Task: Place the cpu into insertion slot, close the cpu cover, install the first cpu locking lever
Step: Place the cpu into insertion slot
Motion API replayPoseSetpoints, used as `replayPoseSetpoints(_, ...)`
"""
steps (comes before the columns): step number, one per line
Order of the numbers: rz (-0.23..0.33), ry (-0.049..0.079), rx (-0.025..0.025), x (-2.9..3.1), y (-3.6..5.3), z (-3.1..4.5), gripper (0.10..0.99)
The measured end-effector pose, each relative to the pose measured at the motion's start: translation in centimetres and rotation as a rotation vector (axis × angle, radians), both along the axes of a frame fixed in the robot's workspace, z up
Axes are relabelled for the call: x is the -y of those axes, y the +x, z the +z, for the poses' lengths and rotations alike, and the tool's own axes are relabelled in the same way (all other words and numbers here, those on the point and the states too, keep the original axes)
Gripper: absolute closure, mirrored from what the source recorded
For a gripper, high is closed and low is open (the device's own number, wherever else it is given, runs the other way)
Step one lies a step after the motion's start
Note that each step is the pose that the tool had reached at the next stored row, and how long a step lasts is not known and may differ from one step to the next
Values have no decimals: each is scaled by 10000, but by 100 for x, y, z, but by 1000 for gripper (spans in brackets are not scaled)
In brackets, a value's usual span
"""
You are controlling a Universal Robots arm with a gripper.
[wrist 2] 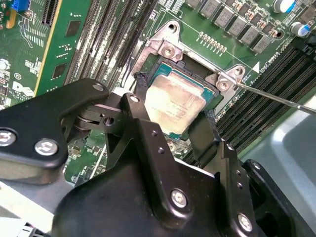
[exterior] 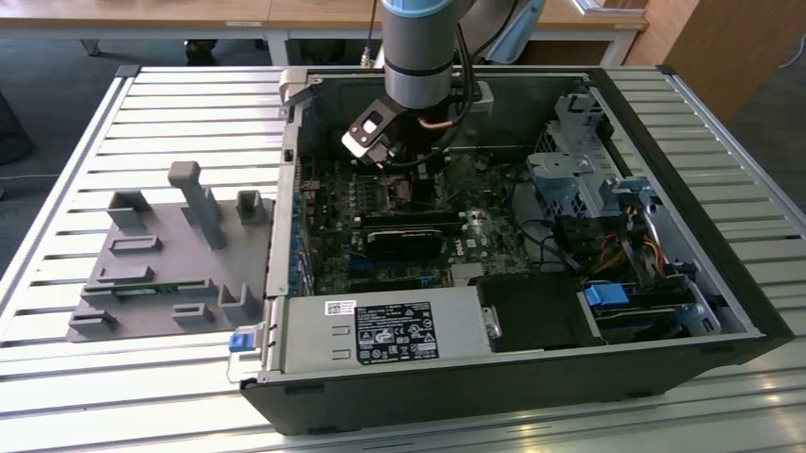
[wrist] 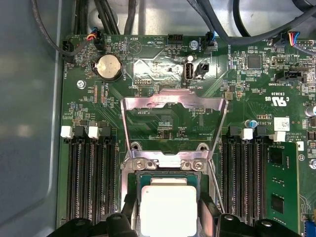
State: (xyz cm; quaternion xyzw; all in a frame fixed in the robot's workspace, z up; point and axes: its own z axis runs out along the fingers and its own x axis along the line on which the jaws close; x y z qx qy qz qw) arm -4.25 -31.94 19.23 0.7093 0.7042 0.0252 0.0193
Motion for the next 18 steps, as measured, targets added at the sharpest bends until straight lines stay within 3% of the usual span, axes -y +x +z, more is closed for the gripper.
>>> replayPoseSetpoints(6,0,1,0,0,0,98,475)
replayPoseSetpoints(9,2,1,-26,0,6,135,490)
replayPoseSetpoints(11,0,4,-61,0,16,135,612)
replayPoseSetpoints(12,1,2,-79,0,21,136,612)
replayPoseSetpoints(13,0,0,-95,0,24,138,671)
replayPoseSetpoints(15,0,-2,-102,0,25,144,788)
replayPoseSetpoints(18,0,0,-101,0,25,154,847)
